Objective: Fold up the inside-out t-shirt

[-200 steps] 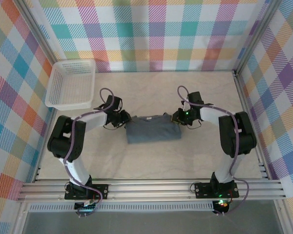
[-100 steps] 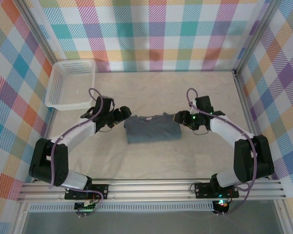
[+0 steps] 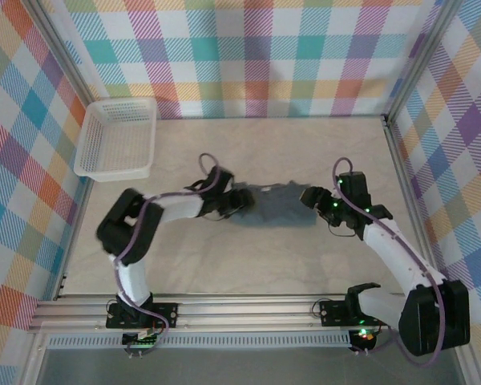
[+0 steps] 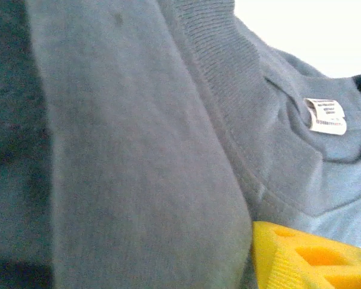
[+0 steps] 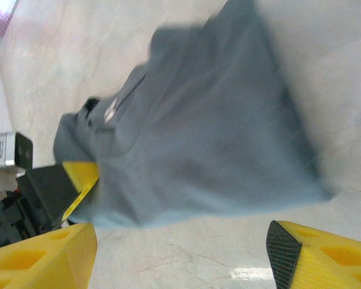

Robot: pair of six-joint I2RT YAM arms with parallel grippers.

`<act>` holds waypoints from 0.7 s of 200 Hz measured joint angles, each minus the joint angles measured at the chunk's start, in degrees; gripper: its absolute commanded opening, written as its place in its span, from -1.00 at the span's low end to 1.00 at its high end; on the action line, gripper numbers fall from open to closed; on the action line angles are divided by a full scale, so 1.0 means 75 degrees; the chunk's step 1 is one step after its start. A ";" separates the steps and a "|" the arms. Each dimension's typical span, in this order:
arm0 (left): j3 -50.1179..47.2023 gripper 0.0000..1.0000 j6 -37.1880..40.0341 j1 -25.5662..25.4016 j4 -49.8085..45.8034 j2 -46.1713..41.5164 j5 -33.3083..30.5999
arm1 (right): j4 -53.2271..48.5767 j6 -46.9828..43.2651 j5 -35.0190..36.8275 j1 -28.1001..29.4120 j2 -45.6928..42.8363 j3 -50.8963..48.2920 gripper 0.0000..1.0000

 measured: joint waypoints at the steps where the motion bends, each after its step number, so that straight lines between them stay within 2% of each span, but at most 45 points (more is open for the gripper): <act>1: 0.0143 0.26 -0.0026 -0.0052 0.0017 0.0096 0.0000 | -0.0015 0.0012 0.0003 -0.0015 -0.0017 -0.0003 0.50; 25: 0.2946 0.33 -0.0195 -0.1058 0.0061 0.2008 -0.0224 | -0.0664 0.0452 0.0382 -0.0600 -0.0679 -0.0006 0.50; 46: 0.5738 0.39 -0.0356 -0.1684 -0.0079 0.3689 -0.0335 | -0.1212 0.0752 0.0513 -0.1565 -0.1297 0.0067 0.50; 56: 0.6633 0.45 -0.0434 -0.1897 -0.0111 0.4199 -0.0417 | -0.1440 0.0810 0.0507 -0.2090 -0.1463 0.0195 0.50; 68: 0.7122 0.50 -0.0460 -0.2069 -0.0198 0.4433 -0.0548 | -0.1638 0.0836 0.0449 -0.2664 -0.1498 0.0420 0.50; 84: 0.7219 0.56 -0.0379 -0.2113 -0.0303 0.4398 -0.0723 | -0.1754 0.0833 0.0297 -0.3273 -0.1323 0.0720 0.48; 97: 0.6773 0.58 -0.0210 -0.2014 -0.0303 0.4065 -0.0901 | -0.1763 0.0825 0.0131 -0.3634 -0.0976 0.0892 0.47; 117: 0.5013 0.60 0.0096 -0.1690 -0.0210 0.2809 -0.1207 | -0.1620 0.0804 -0.0143 -0.4100 -0.0082 0.0933 0.45; 140: 0.2871 0.61 0.0597 -0.1116 -0.0274 0.0670 -0.1696 | -0.1239 0.0781 -0.0256 -0.4680 0.1282 0.0930 0.40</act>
